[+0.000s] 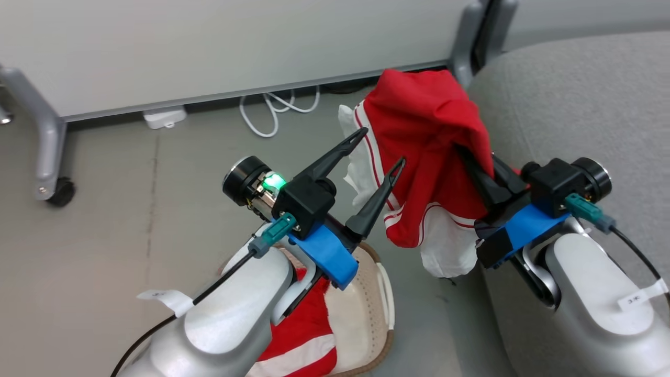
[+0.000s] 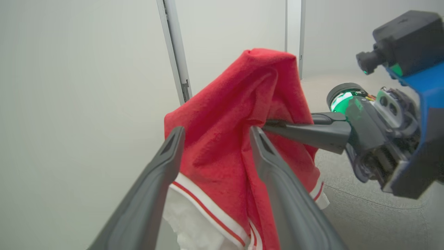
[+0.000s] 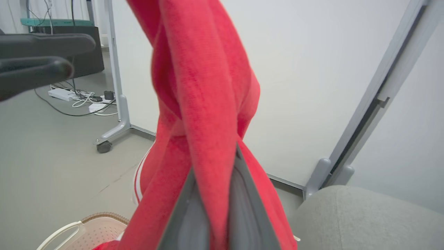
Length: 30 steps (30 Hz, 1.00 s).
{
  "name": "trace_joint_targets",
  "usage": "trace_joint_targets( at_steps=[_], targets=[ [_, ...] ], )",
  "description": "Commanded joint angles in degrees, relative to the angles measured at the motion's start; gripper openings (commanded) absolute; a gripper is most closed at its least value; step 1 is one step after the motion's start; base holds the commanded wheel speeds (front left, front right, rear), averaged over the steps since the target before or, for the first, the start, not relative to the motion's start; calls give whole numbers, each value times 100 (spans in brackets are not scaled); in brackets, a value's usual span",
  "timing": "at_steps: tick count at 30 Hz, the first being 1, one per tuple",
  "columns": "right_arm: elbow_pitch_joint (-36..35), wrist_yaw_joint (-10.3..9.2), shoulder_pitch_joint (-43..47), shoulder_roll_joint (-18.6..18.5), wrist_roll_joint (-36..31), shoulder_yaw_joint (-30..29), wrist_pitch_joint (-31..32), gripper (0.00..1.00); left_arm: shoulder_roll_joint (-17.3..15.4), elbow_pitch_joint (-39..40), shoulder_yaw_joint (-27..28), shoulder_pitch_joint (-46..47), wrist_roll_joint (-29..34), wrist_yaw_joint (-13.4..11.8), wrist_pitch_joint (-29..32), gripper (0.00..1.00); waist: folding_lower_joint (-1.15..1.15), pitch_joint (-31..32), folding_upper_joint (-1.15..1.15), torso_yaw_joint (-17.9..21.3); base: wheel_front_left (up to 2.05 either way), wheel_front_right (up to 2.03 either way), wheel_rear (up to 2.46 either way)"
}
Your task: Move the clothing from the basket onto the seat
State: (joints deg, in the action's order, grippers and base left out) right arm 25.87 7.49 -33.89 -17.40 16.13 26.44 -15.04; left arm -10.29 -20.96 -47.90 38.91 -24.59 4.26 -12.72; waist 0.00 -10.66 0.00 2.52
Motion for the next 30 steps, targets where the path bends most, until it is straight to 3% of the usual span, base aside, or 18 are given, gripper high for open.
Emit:
trace_joint_targets(
  at_steps=[1,18,30],
  targets=[
    [-61,1,90,40,-41,-101,-21,0,-18,19,-22,-30,37,-7,-39,100,0,-147,0,242,0,0,0],
    [-760,2,920,528,-336,-1436,-22,0,-67,-46,-387,-42,199,82,-126,100,0,-552,0,1538,0,0,0],
    [-1093,2,1345,736,-414,-1937,-22,0,-76,-105,-497,34,187,107,-151,100,0,-606,0,1853,0,0,0]
  ],
)
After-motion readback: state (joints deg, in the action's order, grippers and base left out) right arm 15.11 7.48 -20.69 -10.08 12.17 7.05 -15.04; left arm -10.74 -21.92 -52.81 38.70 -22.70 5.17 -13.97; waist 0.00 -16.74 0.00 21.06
